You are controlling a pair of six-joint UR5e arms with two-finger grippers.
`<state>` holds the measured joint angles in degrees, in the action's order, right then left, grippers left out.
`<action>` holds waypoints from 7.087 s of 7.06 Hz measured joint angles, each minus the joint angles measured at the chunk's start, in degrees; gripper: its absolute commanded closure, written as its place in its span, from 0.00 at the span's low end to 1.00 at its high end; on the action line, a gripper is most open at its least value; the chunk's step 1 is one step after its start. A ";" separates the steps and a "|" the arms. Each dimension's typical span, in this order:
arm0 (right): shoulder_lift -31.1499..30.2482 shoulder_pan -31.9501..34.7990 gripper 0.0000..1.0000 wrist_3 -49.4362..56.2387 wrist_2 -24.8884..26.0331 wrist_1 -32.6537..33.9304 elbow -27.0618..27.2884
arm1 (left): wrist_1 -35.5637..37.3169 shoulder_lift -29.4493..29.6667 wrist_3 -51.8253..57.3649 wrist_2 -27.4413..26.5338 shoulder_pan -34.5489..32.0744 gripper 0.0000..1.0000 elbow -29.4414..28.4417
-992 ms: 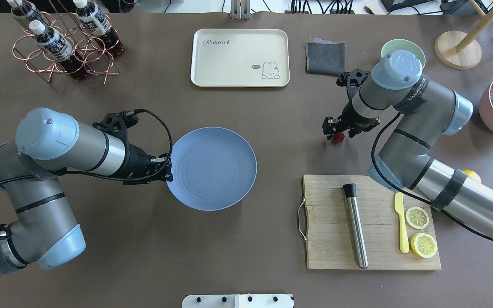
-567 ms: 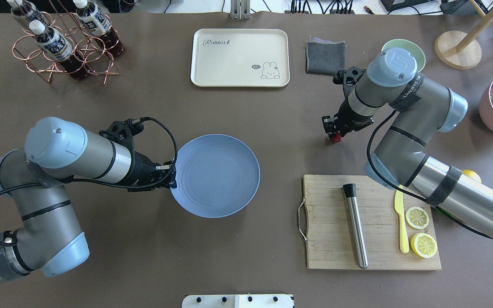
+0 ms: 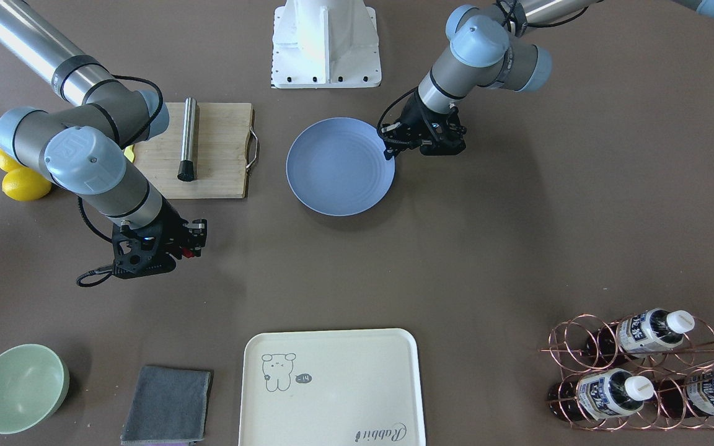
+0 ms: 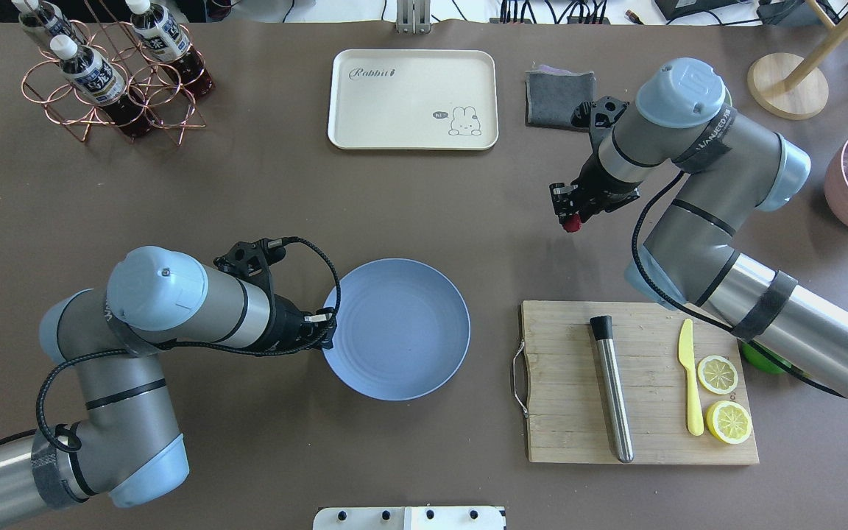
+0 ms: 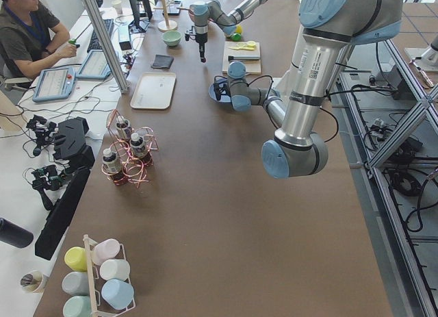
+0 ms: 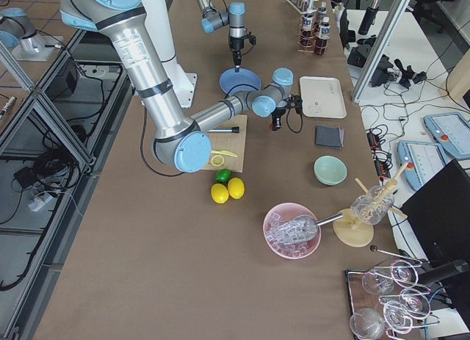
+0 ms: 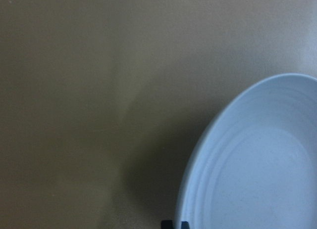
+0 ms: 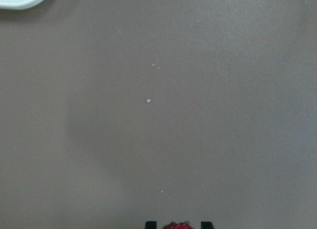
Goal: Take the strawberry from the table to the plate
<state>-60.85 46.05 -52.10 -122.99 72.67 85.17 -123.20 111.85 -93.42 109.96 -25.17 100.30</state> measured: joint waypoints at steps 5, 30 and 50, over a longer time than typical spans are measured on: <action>1.04 -2.40 1.00 -8.11 -1.46 0.61 5.92 | -0.08 1.56 -0.52 -2.06 1.65 0.19 -1.12; -13.27 13.29 0.00 13.22 -9.81 16.98 23.53 | 26.29 -17.77 73.32 21.52 -49.01 0.03 4.80; -22.91 49.39 0.00 81.89 -10.51 30.61 2.45 | 35.47 -23.35 100.55 19.78 -65.80 0.03 -1.66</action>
<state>-83.76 95.45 29.78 -133.51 103.27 87.62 -87.73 88.51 7.14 129.75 -90.97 98.64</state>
